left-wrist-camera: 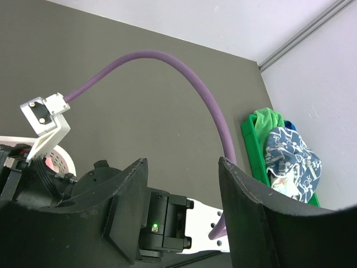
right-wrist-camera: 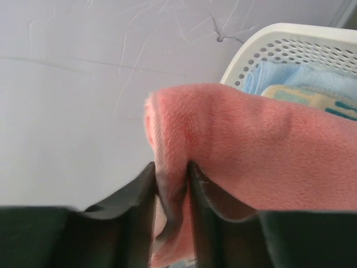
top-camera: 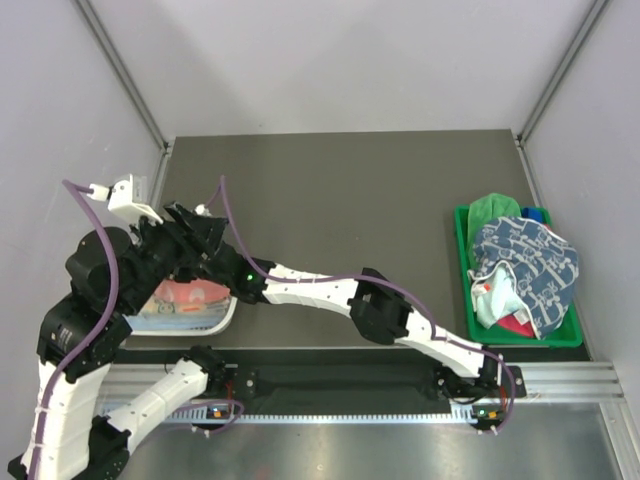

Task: Fold and stack the towels
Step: Neatly place the folded towel into the bin

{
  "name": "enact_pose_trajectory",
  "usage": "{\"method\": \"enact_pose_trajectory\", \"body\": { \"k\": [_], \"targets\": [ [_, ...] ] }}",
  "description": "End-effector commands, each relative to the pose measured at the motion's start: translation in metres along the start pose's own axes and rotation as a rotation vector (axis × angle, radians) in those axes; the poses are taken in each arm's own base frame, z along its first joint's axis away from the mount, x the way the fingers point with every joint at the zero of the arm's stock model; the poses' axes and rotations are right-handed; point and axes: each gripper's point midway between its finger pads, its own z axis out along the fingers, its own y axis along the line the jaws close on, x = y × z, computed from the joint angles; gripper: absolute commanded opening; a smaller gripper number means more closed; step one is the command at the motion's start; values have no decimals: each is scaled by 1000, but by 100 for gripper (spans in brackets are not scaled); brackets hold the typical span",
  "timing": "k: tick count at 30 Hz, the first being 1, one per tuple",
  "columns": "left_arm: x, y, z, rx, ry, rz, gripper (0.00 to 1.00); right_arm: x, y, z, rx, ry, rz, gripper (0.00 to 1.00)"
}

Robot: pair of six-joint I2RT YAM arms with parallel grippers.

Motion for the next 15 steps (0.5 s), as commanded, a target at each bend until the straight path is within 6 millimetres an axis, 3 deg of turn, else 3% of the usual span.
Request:
{"method": "enact_pose_trajectory", "body": {
  "k": [1, 2, 3, 6, 13, 15],
  "targets": [
    [-4, -11, 7, 42, -8, -9, 58, -3, 44, -1, -136, -25, 17, 47],
    [-4, -11, 6, 43, -9, -9, 58, -2, 45, -1, -142, -23, 17, 47],
    [-4, -11, 7, 43, -9, -9, 58, -3, 47, -1, -151, -24, 17, 59],
    [-5, -11, 7, 42, -11, -8, 58, -1, 49, -1, -162, -15, 18, 74],
    [-7, -11, 7, 38, -18, -9, 59, -5, 56, -7, -180, -21, -21, 79],
    [-9, -12, 8, 37, -20, -11, 59, -15, 70, -14, -200, -43, -58, 79]
  ]
}}
